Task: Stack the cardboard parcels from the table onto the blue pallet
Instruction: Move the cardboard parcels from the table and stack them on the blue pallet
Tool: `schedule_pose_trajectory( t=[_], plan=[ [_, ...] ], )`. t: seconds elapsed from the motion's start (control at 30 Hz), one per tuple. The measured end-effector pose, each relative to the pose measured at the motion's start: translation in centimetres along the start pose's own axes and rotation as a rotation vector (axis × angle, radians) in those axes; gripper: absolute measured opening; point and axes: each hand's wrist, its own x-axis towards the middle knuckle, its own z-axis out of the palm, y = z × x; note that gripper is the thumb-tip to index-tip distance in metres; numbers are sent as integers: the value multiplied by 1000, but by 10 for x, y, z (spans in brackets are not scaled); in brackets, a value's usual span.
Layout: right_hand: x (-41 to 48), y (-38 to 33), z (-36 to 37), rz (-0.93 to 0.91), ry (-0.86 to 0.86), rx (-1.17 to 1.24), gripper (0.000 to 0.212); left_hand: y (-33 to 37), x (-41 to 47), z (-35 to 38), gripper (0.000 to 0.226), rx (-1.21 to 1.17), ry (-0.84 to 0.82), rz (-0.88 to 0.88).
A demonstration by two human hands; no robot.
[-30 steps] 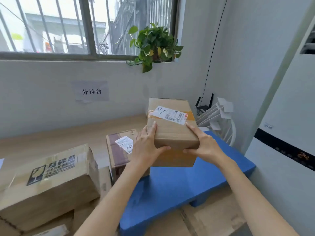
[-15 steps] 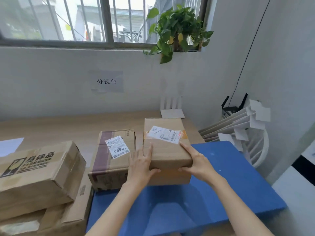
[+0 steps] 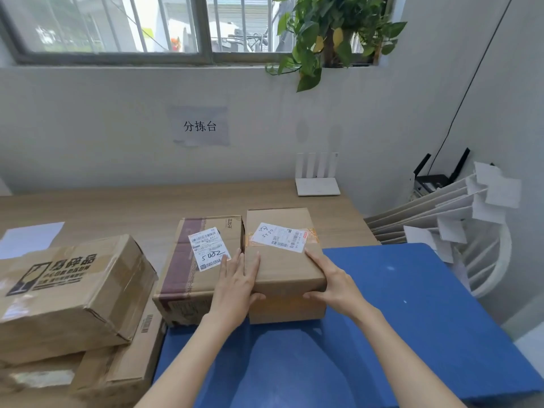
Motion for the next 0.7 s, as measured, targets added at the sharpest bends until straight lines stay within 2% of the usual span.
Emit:
schedule_pose_trajectory(
  t=[0.27,0.5,0.7],
  plan=[
    [11,3,13,-39,23,-2,100,-13,4,6,87,63,-69,-5],
    [11,6,17,-35,25,-13,102,-14,7,10,89,-150,-103,-66],
    [10,8,16,-26,7,-39,100,-11,6,14,89,-192,-111,-84]
  ],
)
